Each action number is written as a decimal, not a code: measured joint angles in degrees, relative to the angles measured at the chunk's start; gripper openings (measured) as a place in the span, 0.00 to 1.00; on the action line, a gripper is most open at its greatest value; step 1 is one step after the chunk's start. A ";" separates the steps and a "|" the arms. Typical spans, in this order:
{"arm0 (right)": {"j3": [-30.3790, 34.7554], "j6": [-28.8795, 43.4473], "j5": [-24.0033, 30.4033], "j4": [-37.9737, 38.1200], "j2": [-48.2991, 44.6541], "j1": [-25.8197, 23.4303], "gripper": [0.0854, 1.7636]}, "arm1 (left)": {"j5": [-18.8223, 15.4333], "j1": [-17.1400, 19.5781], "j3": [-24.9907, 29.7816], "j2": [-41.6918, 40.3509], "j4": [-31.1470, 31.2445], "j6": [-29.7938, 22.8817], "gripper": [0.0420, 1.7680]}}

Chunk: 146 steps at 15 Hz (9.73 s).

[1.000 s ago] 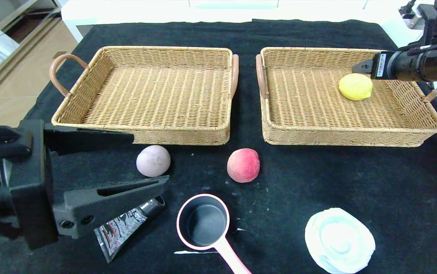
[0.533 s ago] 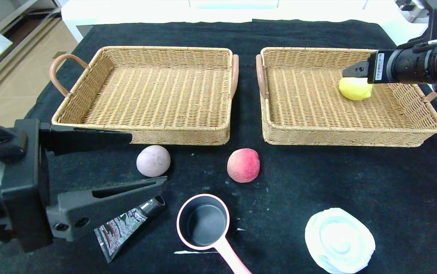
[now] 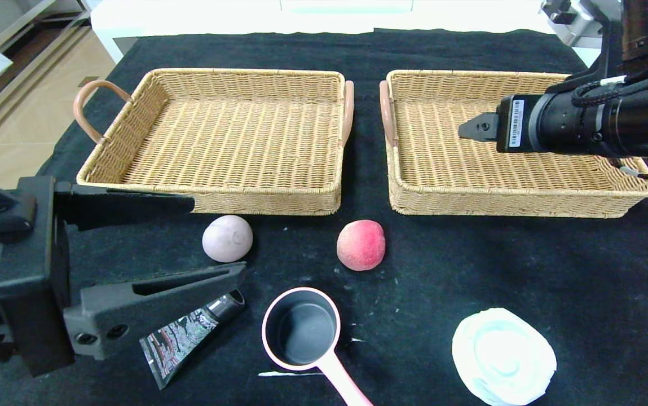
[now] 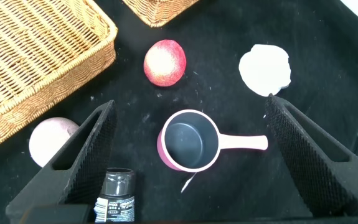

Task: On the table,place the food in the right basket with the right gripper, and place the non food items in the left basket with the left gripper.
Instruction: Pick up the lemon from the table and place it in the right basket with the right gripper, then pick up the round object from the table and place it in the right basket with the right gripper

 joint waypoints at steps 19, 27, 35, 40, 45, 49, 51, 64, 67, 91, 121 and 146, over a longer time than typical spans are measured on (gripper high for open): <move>4.06 16.18 -3.91 -1.88 9.46 20.07 0.96 | 0.02 0.02 -0.10 -1.29 0.00 0.00 0.97; 4.53 15.65 -9.16 -5.44 14.70 22.71 0.96 | 0.02 0.02 0.02 -1.97 -0.01 0.00 0.97; 4.86 13.92 -12.57 -9.29 17.81 22.99 0.96 | 0.02 0.02 -0.17 -2.01 0.00 0.00 0.97; 4.69 11.00 -15.21 -12.41 19.69 22.21 0.96 | 0.02 0.00 -0.17 -2.01 0.00 0.00 0.97; 4.53 9.97 -15.47 -12.91 21.22 21.20 0.96 | 0.02 -0.02 -0.09 -2.01 0.00 0.00 0.97; 4.23 10.01 -15.45 -13.00 21.94 20.83 0.97 | 0.00 0.02 -0.09 -2.01 0.00 0.00 0.97; 4.23 10.03 -15.45 -13.00 22.05 20.83 0.97 | 0.02 0.00 -0.09 -2.01 0.00 0.00 0.97; 4.45 10.19 -15.36 -13.07 22.05 21.11 0.64 | -0.06 0.00 0.00 -1.95 0.00 0.00 0.97; 4.91 10.22 -15.06 -12.98 21.65 21.19 0.63 | -0.04 0.00 0.00 -1.95 0.00 0.00 0.97; 8.17 -7.78 6.41 -15.47 0.06 -2.51 0.63 | 0.02 0.02 0.10 -1.95 0.00 0.00 0.97; 5.96 -9.44 15.48 -18.21 5.88 -31.82 0.85 | 0.00 0.09 0.07 -1.95 0.02 -0.02 0.97; 15.58 4.35 20.03 27.56 -14.85 -14.62 0.96 | -0.17 0.00 0.51 -1.21 0.18 0.11 0.97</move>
